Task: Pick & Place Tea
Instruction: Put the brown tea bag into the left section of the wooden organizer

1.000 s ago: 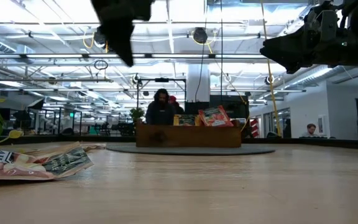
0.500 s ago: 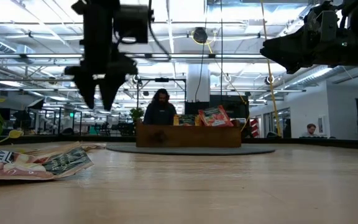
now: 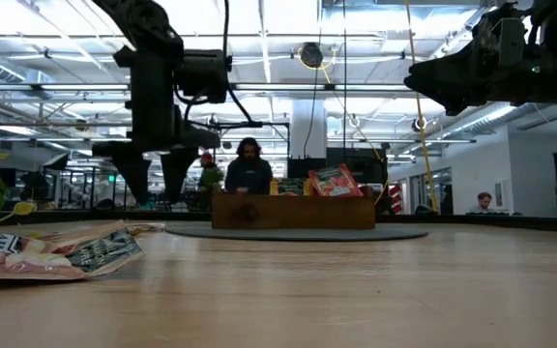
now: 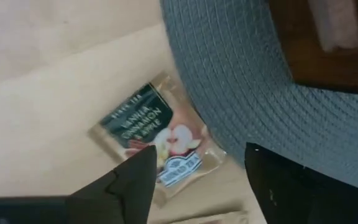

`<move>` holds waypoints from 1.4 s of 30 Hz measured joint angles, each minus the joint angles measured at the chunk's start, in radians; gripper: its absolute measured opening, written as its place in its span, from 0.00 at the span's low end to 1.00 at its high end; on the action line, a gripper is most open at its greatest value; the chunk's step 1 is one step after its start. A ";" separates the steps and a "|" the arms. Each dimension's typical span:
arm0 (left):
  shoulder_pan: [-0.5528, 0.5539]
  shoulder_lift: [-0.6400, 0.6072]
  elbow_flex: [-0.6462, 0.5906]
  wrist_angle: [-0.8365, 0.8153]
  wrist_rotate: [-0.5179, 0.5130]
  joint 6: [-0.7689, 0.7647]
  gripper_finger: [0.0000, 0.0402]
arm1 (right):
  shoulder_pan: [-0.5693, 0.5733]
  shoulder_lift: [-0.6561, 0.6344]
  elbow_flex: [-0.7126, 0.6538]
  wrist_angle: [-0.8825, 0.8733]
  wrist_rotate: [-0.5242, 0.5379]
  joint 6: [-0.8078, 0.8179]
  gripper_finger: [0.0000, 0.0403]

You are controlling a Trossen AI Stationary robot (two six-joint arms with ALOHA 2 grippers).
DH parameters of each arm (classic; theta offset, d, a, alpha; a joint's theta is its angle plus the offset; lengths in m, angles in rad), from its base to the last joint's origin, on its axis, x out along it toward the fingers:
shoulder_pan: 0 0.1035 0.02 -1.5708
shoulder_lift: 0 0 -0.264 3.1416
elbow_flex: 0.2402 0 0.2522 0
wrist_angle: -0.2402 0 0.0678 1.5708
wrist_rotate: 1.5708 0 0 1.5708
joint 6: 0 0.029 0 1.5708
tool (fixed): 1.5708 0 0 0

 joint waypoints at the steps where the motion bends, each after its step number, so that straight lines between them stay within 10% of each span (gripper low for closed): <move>1: 0.004 0.000 -0.010 0.025 0.000 -0.009 0.59 | 0.000 0.000 0.000 0.000 0.000 0.000 0.39; 28: 0.028 -0.007 -0.198 0.115 0.024 -0.143 0.76 | 0.000 0.000 0.000 -0.003 0.000 -0.004 0.39; 42: 0.028 -0.006 -0.219 0.109 0.061 -0.124 0.42 | 0.000 0.000 0.000 -0.003 0.000 -0.004 0.39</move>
